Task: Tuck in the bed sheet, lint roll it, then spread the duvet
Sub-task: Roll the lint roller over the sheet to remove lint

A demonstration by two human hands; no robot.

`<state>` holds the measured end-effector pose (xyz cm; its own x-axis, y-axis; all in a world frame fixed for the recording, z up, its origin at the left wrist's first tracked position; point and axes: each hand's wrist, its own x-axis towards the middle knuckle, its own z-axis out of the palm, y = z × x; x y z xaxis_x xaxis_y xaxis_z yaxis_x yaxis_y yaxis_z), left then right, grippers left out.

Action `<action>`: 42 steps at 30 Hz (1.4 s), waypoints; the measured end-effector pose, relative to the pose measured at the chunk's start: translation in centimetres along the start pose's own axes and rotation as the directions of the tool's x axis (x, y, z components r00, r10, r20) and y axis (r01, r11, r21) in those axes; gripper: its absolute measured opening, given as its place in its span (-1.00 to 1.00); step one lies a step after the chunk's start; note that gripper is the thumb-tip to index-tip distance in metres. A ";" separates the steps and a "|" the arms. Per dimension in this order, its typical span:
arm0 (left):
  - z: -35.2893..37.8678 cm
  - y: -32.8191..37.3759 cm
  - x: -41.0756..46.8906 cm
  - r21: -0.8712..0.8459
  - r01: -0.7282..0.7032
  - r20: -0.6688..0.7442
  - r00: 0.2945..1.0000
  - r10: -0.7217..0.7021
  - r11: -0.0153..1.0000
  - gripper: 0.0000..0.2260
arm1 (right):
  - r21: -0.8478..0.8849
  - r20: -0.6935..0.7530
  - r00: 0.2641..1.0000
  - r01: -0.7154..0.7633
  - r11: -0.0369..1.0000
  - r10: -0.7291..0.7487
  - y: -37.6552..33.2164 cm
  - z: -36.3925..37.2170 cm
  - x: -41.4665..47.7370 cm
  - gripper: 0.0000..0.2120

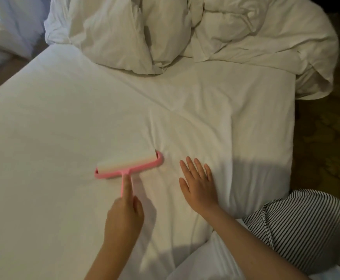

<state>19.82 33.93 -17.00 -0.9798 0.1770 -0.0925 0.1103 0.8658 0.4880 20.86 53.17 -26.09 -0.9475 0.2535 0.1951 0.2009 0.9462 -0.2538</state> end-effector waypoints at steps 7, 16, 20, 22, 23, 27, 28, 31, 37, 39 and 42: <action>-0.9 2.1 13.2 0.046 0.029 -0.041 0.999 -0.027 0.999 -0.43 | -0.003 -0.011 1.000 0.005 1.000 -0.005 0.0 0.2 0.0 -0.53; -2.2 1.3 0.5 0.104 0.066 0.092 0.993 -0.076 0.992 -0.37 | -0.019 0.006 1.000 -0.004 1.000 0.004 0.1 0.2 0.0 -0.53; -2.2 1.4 2.5 0.037 0.045 0.068 0.997 -0.048 0.998 -0.37 | -0.020 0.017 1.000 -0.003 1.000 0.003 0.1 0.0 0.0 -0.53; -1.6 1.5 6.4 0.033 0.023 0.017 1.000 -0.024 0.999 -0.37 | -0.015 0.010 1.000 0.002 1.000 -0.002 0.1 0.0 -0.1 -0.53; -1.3 1.5 8.6 0.018 0.016 0.007 1.000 -0.016 1.000 -0.36 | -0.013 0.004 1.000 0.005 1.000 -0.005 0.1 0.0 -0.1 -0.53; -1.5 2.3 14.4 -0.003 0.019 0.040 0.999 -0.019 1.000 -0.36 | 0.001 -0.009 1.000 0.008 1.000 -0.008 0.1 0.0 0.0 -0.53; -1.8 2.5 14.4 0.028 0.019 0.047 0.999 -0.020 0.999 -0.36 | 0.004 -0.013 1.000 0.013 1.000 -0.013 0.1 0.0 0.0 -0.53; -2.6 2.3 10.2 0.144 0.013 0.076 0.997 -0.025 0.989 -0.36 | 0.002 -0.008 1.000 0.019 1.000 -0.019 0.1 -0.1 -0.1 -0.53; -4.1 1.0 1.7 0.184 0.010 0.207 0.977 -0.049 0.983 -0.35 | -0.001 0.007 1.000 0.013 1.000 -0.013 0.1 -0.3 0.0 -0.53; -3.5 1.0 3.2 0.106 0.011 0.164 0.986 -0.029 0.994 -0.34 | 0.004 0.013 1.000 0.012 1.000 -0.012 0.0 -0.3 0.0 -0.53; -2.4 1.6 7.6 0.055 -0.014 0.097 0.995 0.009 0.998 -0.32 | 0.015 -0.005 1.000 0.015 1.000 -0.015 0.0 -0.2 -0.1 -0.53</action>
<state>12.14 35.49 -14.82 -0.9581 0.2292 -0.1717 0.1332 0.8875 0.4412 20.96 53.22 -25.93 -0.9491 0.2405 0.2033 0.1831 0.9467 -0.2649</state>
